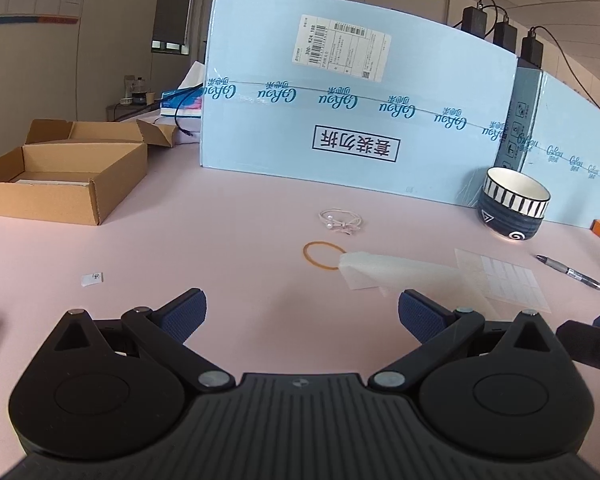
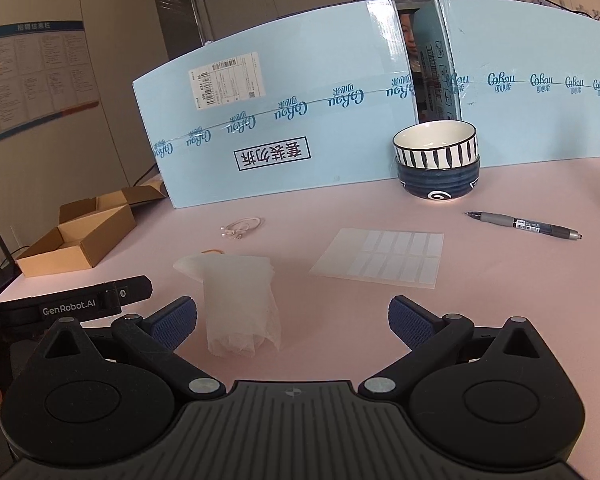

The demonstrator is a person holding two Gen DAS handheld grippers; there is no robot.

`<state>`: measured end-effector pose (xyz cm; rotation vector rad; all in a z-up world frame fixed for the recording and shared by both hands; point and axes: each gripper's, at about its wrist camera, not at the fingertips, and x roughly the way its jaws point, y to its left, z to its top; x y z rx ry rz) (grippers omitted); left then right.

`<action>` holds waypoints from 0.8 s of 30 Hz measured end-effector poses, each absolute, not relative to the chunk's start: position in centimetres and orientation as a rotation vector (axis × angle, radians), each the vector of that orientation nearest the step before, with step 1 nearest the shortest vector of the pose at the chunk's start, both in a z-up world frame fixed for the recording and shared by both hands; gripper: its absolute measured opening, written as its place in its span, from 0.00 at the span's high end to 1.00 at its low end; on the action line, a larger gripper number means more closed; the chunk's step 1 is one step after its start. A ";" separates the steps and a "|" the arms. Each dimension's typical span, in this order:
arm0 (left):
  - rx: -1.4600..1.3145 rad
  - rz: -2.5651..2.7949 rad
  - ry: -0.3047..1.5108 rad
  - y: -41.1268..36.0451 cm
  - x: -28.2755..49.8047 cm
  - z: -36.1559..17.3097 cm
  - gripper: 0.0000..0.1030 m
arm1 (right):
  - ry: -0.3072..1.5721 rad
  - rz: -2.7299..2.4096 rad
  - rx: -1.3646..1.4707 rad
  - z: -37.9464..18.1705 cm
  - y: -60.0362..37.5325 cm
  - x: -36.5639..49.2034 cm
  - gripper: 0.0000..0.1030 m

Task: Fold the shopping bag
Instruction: 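Move the left tool toward the white bag's handle end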

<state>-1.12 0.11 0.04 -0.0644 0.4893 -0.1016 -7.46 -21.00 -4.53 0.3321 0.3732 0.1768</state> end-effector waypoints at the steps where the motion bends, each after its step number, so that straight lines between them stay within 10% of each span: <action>1: -0.069 -0.125 0.480 0.1 -1.4 0.0 0.00 | 0.376 0.165 0.322 -4.5 -20.7 -7.3 0.00; 10: -0.205 -0.333 0.454 1.6 -3.9 0.0 0.00 | 0.400 0.145 0.316 -3.8 -19.7 -6.3 0.07; 12: -0.239 -0.351 0.455 2.1 -4.1 0.0 0.00 | 0.386 0.206 0.328 -3.3 -20.1 -6.9 0.15; 16: -0.270 -0.368 0.444 2.3 -3.9 -0.3 0.02 | 0.400 0.259 0.359 -3.4 -20.4 -6.8 0.63; 24: -0.367 -0.418 0.478 2.6 -3.1 -1.0 0.10 | 0.381 0.290 0.398 -5.1 -19.8 -7.2 0.74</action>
